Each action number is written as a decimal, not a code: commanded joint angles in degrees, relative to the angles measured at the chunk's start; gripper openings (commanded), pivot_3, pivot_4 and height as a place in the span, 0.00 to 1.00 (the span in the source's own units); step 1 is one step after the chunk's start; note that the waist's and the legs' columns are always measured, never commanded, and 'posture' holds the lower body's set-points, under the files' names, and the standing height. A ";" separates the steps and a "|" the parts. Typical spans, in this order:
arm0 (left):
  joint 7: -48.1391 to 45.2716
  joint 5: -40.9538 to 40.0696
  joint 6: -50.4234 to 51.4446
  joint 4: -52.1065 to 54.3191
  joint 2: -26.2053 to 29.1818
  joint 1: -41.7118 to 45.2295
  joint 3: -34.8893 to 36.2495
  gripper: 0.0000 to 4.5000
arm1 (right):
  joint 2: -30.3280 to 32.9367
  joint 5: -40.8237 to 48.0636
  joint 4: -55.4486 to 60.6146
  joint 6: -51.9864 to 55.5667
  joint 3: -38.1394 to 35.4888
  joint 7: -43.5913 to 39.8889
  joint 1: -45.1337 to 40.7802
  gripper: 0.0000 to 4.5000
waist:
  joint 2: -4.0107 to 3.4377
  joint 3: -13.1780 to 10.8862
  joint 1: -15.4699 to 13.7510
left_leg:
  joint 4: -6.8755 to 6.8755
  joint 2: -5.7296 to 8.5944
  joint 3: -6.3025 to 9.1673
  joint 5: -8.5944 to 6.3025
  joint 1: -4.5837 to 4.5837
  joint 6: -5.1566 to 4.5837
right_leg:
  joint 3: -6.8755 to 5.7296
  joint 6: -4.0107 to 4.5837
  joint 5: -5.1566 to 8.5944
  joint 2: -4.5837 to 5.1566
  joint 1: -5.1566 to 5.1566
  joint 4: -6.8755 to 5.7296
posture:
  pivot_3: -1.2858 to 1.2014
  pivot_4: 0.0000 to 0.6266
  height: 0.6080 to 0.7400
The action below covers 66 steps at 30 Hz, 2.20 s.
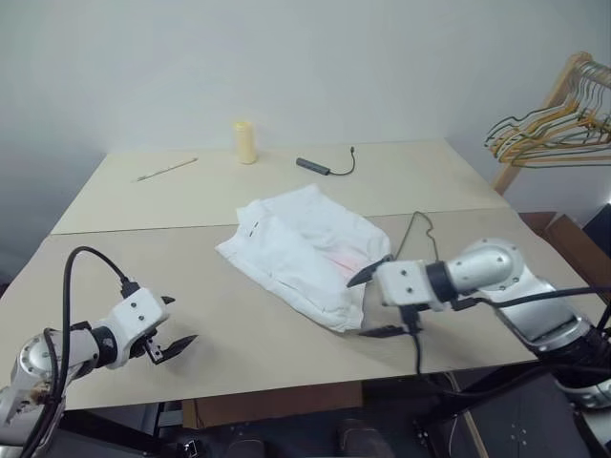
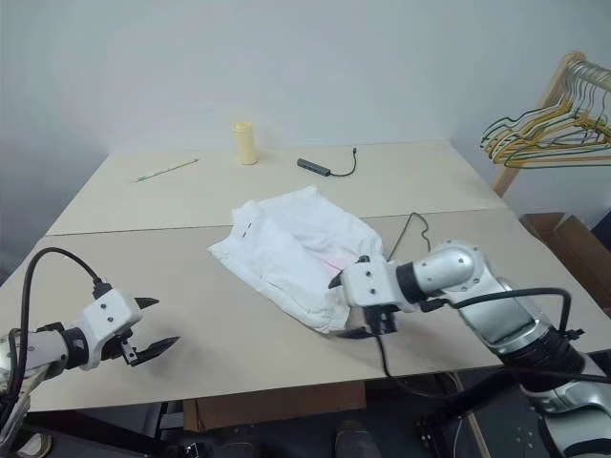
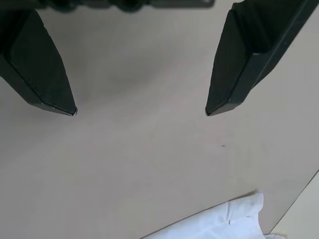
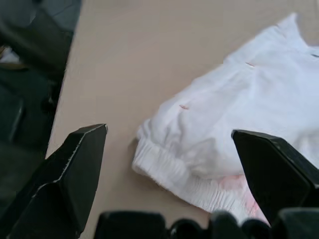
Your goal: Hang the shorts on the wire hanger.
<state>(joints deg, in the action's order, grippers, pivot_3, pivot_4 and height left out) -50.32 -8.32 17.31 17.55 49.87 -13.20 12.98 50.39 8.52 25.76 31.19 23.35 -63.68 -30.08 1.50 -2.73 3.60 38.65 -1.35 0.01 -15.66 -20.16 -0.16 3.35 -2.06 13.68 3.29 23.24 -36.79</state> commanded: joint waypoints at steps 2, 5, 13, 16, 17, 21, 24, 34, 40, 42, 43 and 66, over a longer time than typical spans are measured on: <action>-0.42 1.15 -1.94 -1.49 1.76 2.46 -0.15 1.00 | -0.77 -6.83 11.56 23.45 4.40 8.15 -4.39 0.99 | -0.01 -0.01 0.14 | 0.00 0.03 -0.02 0.00 -0.07 0.00 | 0.00 -0.01 0.01 0.03 0.08 0.01 | 0.48 0.00 1.00; -0.76 1.78 -2.61 -2.87 1.96 4.02 -1.25 1.00 | -1.84 -8.77 16.71 34.29 10.68 11.04 -8.02 0.99 | -0.01 0.00 0.51 | 0.00 0.05 -0.04 0.00 -0.23 0.00 | 0.00 0.11 -0.07 0.04 0.26 0.01 | 0.47 0.00 1.00; -0.93 1.98 -3.33 -4.72 1.47 7.50 -4.26 1.00 | -3.64 -12.39 17.50 40.44 24.35 18.35 -10.60 0.99 | 0.04 0.03 1.99 | 0.21 0.14 -0.06 0.00 -0.97 0.01 | 0.04 0.29 -0.29 0.09 0.98 -0.10 | 0.46 0.00 1.00; -0.77 2.10 -3.56 -5.39 1.61 8.03 -4.61 1.00 | -3.92 -14.36 15.48 39.82 26.96 21.10 -10.57 0.99 | 0.05 0.04 2.70 | 0.22 0.18 -0.05 0.00 -1.00 0.00 | 0.08 0.26 -0.32 0.12 0.99 -0.09 | 0.46 0.00 1.00; -0.71 2.07 -3.56 -5.47 1.64 8.06 -4.60 1.00 | -4.47 -15.02 14.78 39.68 27.22 22.24 -10.38 0.96 | 0.06 0.05 3.12 | 0.21 0.19 -0.05 0.00 -1.00 0.01 | 0.08 0.25 -0.31 0.12 0.98 -0.09 | 0.46 0.00 1.00; -0.56 2.13 -3.83 -5.59 1.68 7.79 -4.49 1.00 | -6.76 -15.84 13.37 39.84 26.65 24.83 -10.53 0.72 | 0.06 0.05 4.42 | 0.21 0.18 -0.03 0.01 -0.98 0.00 | 0.10 0.24 -0.31 0.09 0.98 -0.13 | 0.46 0.00 1.00; -0.41 2.14 -3.78 -5.63 1.59 7.79 -4.51 1.00 | -6.89 -16.00 13.34 38.97 26.84 25.12 -10.66 0.47 | 0.06 0.05 5.06 | 0.21 0.18 0.03 0.01 -0.98 0.00 | 0.10 0.23 -0.31 0.09 0.97 -0.16 | 0.46 0.00 1.00; -0.78 2.51 -4.50 -6.64 1.83 8.76 -5.30 1.00 | -1.13 -16.94 15.38 24.87 25.84 22.01 -8.14 0.01 | 0.06 0.05 5.38 | 0.22 0.21 0.08 0.01 -0.97 0.00 | 0.13 0.19 -0.32 0.11 0.97 -0.17 | 0.46 0.00 1.00; -1.96 7.60 -9.05 -12.37 4.24 12.56 -9.88 1.00 | 16.14 -16.73 15.69 -5.85 17.13 14.56 3.21 0.01 | 0.07 0.05 5.13 | 0.20 0.33 0.01 -0.01 -0.99 0.01 | 0.14 -0.27 -0.05 0.22 0.90 -0.06 | 0.45 0.00 1.00; -2.65 8.87 -11.63 -15.79 4.43 15.56 -11.55 1.00 | 20.38 -15.28 13.13 -15.21 12.80 12.47 6.92 0.01 | 0.07 0.05 5.20 | 0.22 0.34 -0.03 -0.01 -0.97 0.01 | 0.17 -0.29 -0.07 0.23 0.89 -0.04 | 0.45 0.00 1.00; -3.10 9.09 -13.08 -17.76 4.06 17.57 -12.42 1.00 | 21.47 -14.21 11.47 -19.69 10.68 11.50 8.38 0.01 | 0.08 0.05 5.27 | 0.23 0.33 -0.04 0.00 -0.96 0.01 | 0.18 -0.31 -0.07 0.22 0.86 -0.05 | 0.45 0.00 1.00; -18.00 15.93 -32.77 -63.07 -6.13 49.10 -27.00 0.59 | 6.22 -24.00 4.07 -24.69 0.54 7.91 13.19 0.00 | 0.10 0.22 6.71 | 0.50 0.41 -0.16 0.01 -0.80 -0.01 | 0.49 -0.50 -0.20 0.13 0.64 -0.23 | 0.44 0.00 1.00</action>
<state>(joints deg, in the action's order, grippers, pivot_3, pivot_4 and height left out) -69.67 5.55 -14.49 -42.85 44.19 34.79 -12.82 57.06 -15.04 28.72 5.81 26.29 -55.33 -16.74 1.60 -2.52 10.32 39.15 -0.94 -0.15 -15.65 -20.93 -0.17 3.84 -2.57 13.48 3.42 23.84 -37.02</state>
